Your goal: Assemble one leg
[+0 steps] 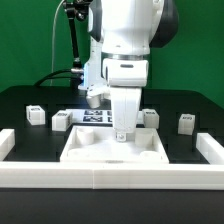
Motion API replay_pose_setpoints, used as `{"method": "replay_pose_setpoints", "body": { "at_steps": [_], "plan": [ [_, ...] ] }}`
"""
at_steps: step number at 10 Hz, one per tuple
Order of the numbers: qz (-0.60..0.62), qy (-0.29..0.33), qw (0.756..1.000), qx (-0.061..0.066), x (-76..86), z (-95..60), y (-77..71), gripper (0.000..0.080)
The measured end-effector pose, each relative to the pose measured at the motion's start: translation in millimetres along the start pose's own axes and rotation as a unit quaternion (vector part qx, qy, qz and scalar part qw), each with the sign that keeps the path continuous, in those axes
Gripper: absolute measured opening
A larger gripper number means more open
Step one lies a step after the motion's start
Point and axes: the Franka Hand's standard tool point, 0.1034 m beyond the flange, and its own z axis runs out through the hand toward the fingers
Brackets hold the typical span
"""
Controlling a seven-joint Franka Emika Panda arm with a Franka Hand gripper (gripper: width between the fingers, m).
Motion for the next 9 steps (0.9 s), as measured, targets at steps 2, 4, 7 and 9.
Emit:
{"method": "replay_pose_setpoints", "body": {
  "at_steps": [2, 4, 7, 9],
  "plan": [
    [0.000, 0.000, 1.000, 0.000, 1.4, -0.1, 0.0, 0.0060],
    [-0.019, 0.008, 1.000, -0.001, 28.0, -0.5, -0.7, 0.0061],
    [-0.036, 0.021, 0.999, 0.000, 61.5, -0.4, -1.8, 0.0061],
    [-0.041, 0.025, 0.999, -0.001, 74.6, -1.3, 6.2, 0.0061]
  ]
}}
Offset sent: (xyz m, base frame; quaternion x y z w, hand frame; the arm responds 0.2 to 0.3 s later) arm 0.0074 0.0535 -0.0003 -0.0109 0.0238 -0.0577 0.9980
